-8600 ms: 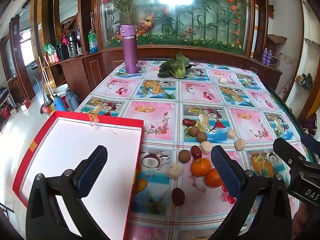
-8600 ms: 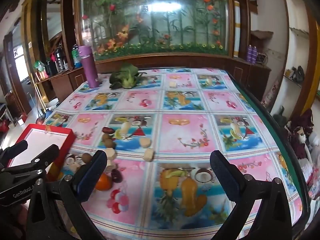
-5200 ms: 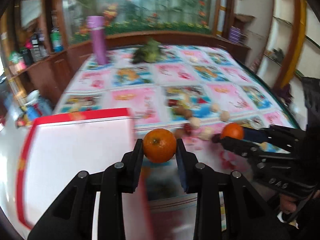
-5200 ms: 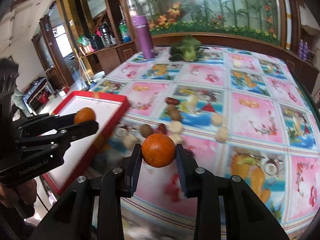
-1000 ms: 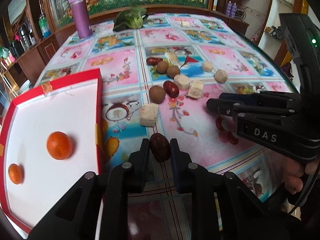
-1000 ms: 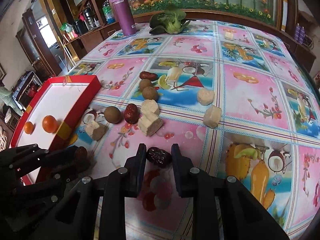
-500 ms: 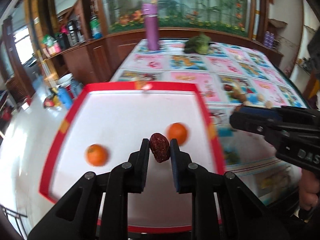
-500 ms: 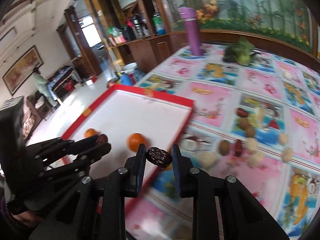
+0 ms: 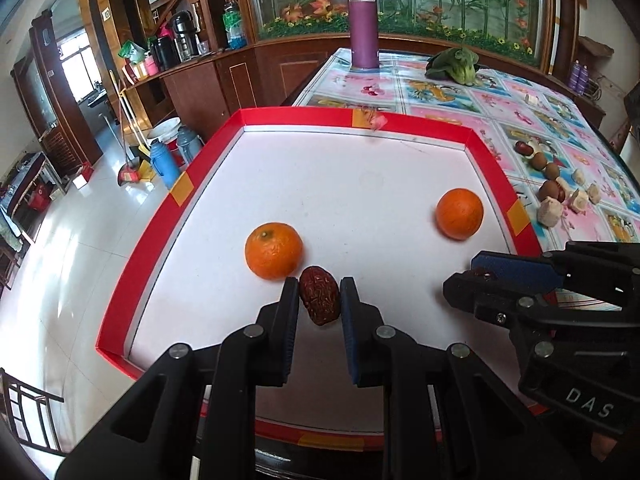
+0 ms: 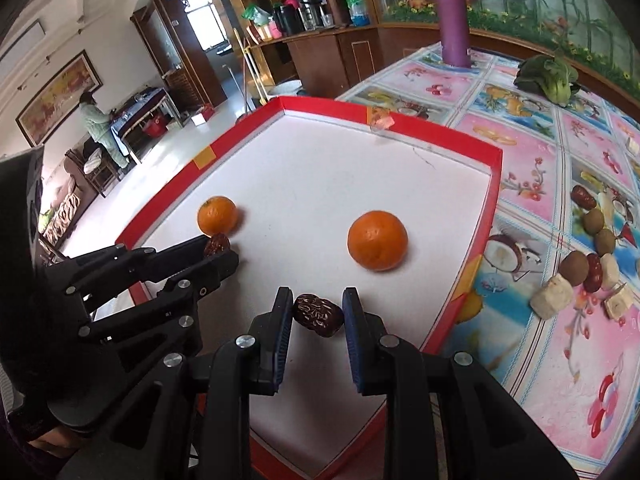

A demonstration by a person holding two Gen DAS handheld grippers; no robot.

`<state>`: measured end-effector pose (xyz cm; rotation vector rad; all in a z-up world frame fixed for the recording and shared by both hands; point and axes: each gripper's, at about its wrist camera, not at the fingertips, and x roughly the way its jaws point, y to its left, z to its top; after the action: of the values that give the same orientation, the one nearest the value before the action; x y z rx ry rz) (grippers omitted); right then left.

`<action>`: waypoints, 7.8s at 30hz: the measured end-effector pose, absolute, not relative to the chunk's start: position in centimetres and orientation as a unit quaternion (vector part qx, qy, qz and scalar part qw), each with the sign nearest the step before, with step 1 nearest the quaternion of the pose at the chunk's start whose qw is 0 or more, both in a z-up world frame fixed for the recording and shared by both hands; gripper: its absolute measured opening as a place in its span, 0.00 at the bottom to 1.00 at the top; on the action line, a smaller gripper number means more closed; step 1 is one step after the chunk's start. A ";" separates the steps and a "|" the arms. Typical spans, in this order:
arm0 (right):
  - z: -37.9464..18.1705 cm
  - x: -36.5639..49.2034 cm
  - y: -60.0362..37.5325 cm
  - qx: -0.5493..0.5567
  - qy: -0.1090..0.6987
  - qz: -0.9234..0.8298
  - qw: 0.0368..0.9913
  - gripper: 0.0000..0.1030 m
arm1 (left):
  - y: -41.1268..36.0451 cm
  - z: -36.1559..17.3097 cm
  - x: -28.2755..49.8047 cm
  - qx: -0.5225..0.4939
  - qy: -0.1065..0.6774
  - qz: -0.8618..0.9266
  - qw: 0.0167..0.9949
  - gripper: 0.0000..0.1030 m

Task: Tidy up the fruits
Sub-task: 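Carry both dates over the tray and open both tools to release, then move both open tools back to the fruit pile, then grasp a beige cube with the right tool while the left grasps another cube, then carry both beige cubes over the tray and open both tools, then move both open tools back to the fruit pile, then grasp a beige cube with the right tool while the left grasps a brown round fruit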

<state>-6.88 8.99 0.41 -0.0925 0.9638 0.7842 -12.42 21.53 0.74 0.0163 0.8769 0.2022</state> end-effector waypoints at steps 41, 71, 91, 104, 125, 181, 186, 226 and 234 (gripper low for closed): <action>3.4 -6.1 -0.7 0.022 0.400 0.317 0.860 0.38 | 19.0 4.0 -12.4 0.047 0.391 0.121 0.911 0.67; 0.7 1.5 -15.3 0.071 0.441 0.123 0.886 0.38 | 5.5 2.9 -5.6 0.103 0.438 -0.065 0.891 0.74; -0.6 2.6 -15.0 0.074 0.449 0.125 0.882 0.12 | 4.5 -0.1 -2.4 0.082 0.490 -0.107 0.861 0.30; 1.1 1.0 -15.2 0.105 0.409 0.137 0.896 0.12 | 5.5 3.0 -4.5 0.056 0.447 -0.114 0.886 0.19; 5.5 -5.1 2.8 0.008 0.373 0.324 0.870 0.12 | 23.7 5.9 -10.5 -0.045 0.377 0.083 0.921 0.20; 4.0 -7.8 4.3 0.017 0.382 0.367 0.848 0.32 | 24.2 5.2 -13.7 -0.012 0.391 0.127 0.911 0.68; 4.3 -6.6 -0.8 0.043 0.373 0.321 0.869 0.32 | 20.3 6.2 -13.1 0.017 0.382 0.089 0.920 0.73; -0.3 0.1 -13.3 0.192 0.431 0.188 0.861 0.24 | 3.7 1.9 -0.8 0.119 0.472 -0.082 0.870 0.73; 0.0 0.1 -13.7 0.206 0.425 0.184 0.862 0.25 | 3.5 0.7 0.7 0.111 0.490 -0.088 0.860 0.58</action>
<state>0.07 -13.70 -0.04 0.4322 0.8922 0.3855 0.71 3.51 0.73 0.2320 1.0294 -0.1856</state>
